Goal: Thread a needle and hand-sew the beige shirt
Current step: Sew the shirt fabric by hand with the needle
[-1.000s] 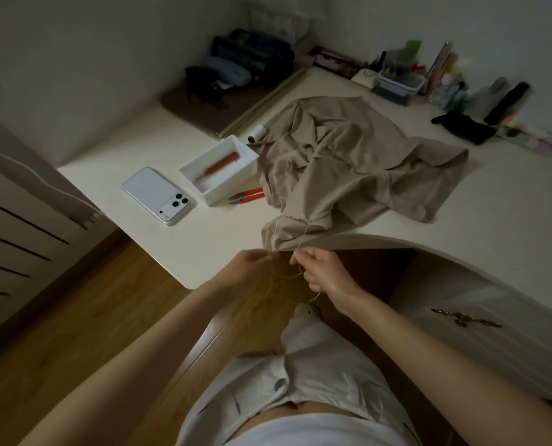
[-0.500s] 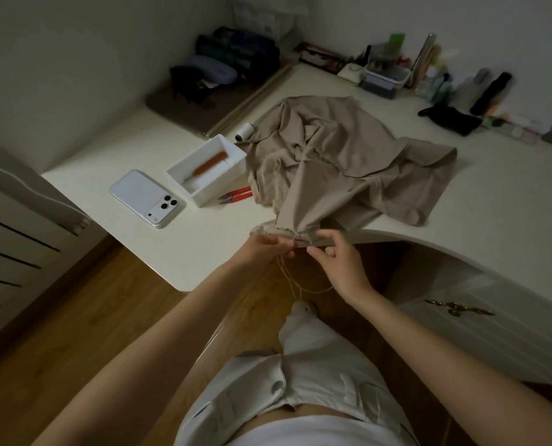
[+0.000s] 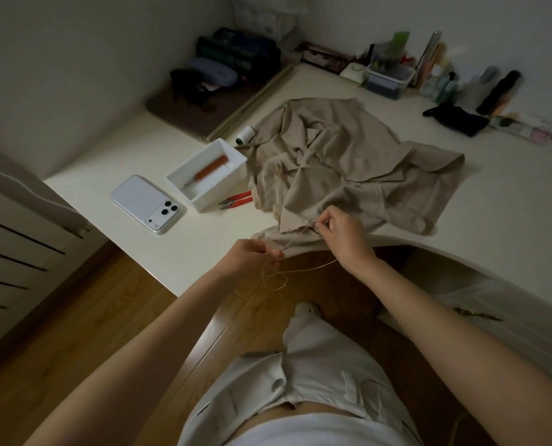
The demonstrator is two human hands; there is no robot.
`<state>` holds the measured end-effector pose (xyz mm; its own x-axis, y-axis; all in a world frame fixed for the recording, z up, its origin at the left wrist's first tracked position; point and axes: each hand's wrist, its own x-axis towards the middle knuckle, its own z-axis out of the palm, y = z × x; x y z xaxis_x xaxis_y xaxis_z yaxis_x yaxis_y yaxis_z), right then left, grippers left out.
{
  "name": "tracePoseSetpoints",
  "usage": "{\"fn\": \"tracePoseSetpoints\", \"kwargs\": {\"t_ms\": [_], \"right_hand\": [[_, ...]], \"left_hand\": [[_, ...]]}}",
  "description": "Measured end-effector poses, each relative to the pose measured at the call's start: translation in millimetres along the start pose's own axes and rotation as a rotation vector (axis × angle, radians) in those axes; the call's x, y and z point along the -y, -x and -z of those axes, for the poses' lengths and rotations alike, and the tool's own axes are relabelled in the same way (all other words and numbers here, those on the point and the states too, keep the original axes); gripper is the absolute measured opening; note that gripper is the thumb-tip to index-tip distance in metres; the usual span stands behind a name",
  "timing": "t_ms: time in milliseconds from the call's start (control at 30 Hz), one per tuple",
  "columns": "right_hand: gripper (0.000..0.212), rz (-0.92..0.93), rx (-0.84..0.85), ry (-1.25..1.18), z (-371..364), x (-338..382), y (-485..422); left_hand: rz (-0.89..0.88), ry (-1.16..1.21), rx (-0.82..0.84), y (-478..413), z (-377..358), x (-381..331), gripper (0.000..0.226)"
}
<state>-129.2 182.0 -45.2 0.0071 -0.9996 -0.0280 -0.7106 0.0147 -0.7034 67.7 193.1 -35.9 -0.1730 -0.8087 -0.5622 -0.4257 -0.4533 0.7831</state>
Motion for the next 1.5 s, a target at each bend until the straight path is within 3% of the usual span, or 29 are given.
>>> {"fn": "tracePoseSetpoints", "kwargs": {"t_ms": [100,267,400,567,667,833,933,1133,1200,1333,1500], "right_hand": [[0.013,-0.003,-0.037,-0.004,3.1,-4.4,-8.4],[0.013,0.009,-0.034,-0.091,10.4,1.6,-17.4],[0.015,0.022,-0.009,-0.140,15.4,7.6,-22.7],[0.012,0.047,0.034,-0.183,23.2,14.0,-30.6],[0.013,0.054,0.052,-0.211,29.5,17.1,-35.7],[0.011,0.068,0.100,-0.239,41.0,15.0,-46.4],[0.010,0.035,0.084,-0.200,51.2,9.3,-56.9],[0.006,0.034,0.042,-0.024,73.5,0.2,-79.8],[0.004,0.045,0.021,0.015,78.6,-2.2,-86.8],[0.007,0.056,-0.005,0.069,80.9,-8.6,-100.7],[0.005,0.078,-0.015,0.128,83.1,-9.7,-114.4]], "left_hand": [[0.021,-0.146,0.012,-3.3,8.7,4.0,0.015],[-0.103,-0.698,-0.006,-17.0,24.2,9.5,0.026],[-0.376,-0.551,-0.352,-24.1,17.8,-13.2,0.027],[-0.585,-0.414,-0.311,-36.5,0.2,-46.6,0.026],[-0.591,-0.361,-0.274,-46.9,-9.9,-52.8,0.027],[-0.532,-0.258,-0.356,-64.8,-9.1,-61.7,0.011],[-0.542,-0.265,-0.377,-73.6,-1.0,-70.1,0.016],[-0.362,0.064,-0.076,-86.3,9.5,-94.0,0.017],[-0.382,-0.040,-0.036,-89.1,12.5,-99.2,0.015],[-0.493,-0.487,-0.076,-95.7,21.3,-107.5,0.017],[-0.436,-0.627,-0.138,-104.7,37.7,-112.8,0.007]]}}
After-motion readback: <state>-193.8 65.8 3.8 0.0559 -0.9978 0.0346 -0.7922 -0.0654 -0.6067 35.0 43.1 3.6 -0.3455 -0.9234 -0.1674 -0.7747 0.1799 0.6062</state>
